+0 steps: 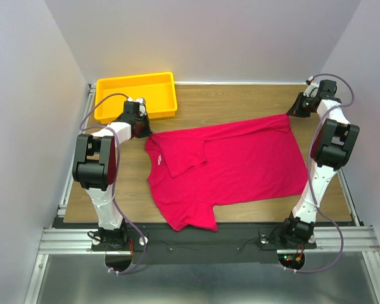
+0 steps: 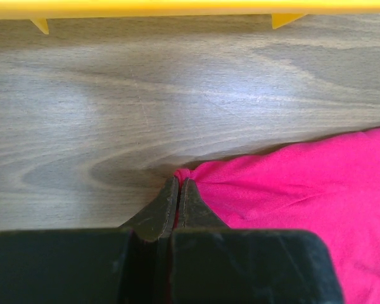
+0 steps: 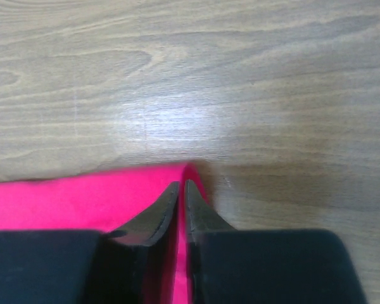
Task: Fold and stack the t-shirts
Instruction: Fold the tshirt
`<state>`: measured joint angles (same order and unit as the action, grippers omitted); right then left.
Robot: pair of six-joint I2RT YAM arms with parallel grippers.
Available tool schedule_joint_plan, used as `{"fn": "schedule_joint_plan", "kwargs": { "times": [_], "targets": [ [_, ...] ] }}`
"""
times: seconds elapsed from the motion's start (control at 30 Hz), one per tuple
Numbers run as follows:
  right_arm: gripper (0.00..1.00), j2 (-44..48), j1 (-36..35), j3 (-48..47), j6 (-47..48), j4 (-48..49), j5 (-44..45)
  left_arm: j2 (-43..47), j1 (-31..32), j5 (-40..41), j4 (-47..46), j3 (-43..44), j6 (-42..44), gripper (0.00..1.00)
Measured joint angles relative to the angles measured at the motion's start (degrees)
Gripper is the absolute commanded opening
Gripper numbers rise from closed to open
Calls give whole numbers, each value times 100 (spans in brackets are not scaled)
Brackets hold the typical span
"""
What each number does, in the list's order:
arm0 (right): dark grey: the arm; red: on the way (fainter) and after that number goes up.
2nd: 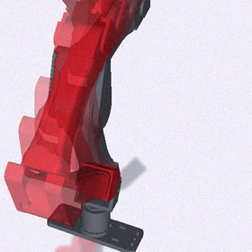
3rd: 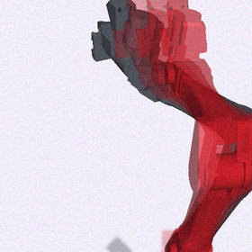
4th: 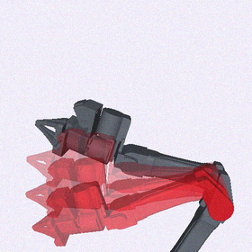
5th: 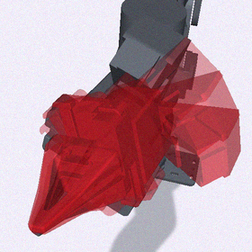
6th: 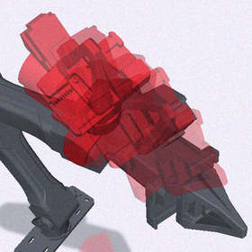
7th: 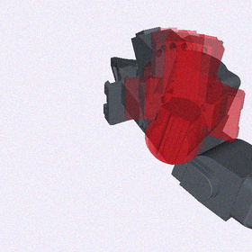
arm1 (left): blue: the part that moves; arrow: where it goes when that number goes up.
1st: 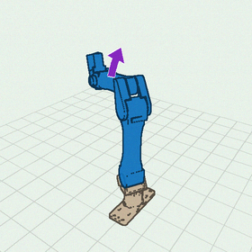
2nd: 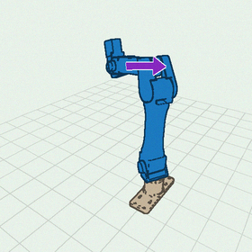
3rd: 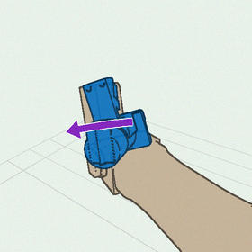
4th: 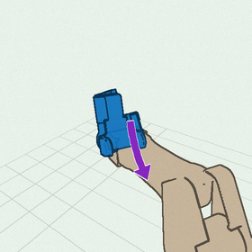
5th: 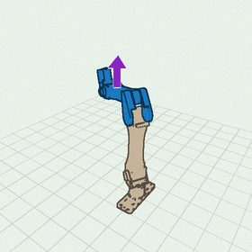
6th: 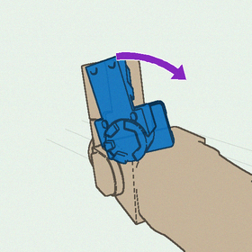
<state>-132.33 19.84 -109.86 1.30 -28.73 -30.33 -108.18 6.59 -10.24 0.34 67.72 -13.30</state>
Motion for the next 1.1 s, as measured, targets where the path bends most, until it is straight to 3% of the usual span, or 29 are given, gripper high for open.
{"fn": "schedule_joint_plan", "kwargs": {
  "times": [0.1, 0.13, 0.27, 0.7, 1.1],
  "targets": [
    [31, -35, 0, 0, 48, 0, 79, -11, 0, 2, 28, 79, 17, 13],
    [33, -35, 2, 0, 55, 0, 109, -11, -4, 2, 33, 107, 26, 21],
    [38, -33, 2, 0, 192, 2, 280, -9, -7, 26, 31, 168, 44, 34],
    [35, 1036, 7, 1261, 850, 15, -164, 682, -33, -44, 26, 107, 48, 41],
    [38, 1082, 7, 1779, 1154, -39, -50, 1779, -72, -70, 13, -680, 85, 41]
  ]
}}
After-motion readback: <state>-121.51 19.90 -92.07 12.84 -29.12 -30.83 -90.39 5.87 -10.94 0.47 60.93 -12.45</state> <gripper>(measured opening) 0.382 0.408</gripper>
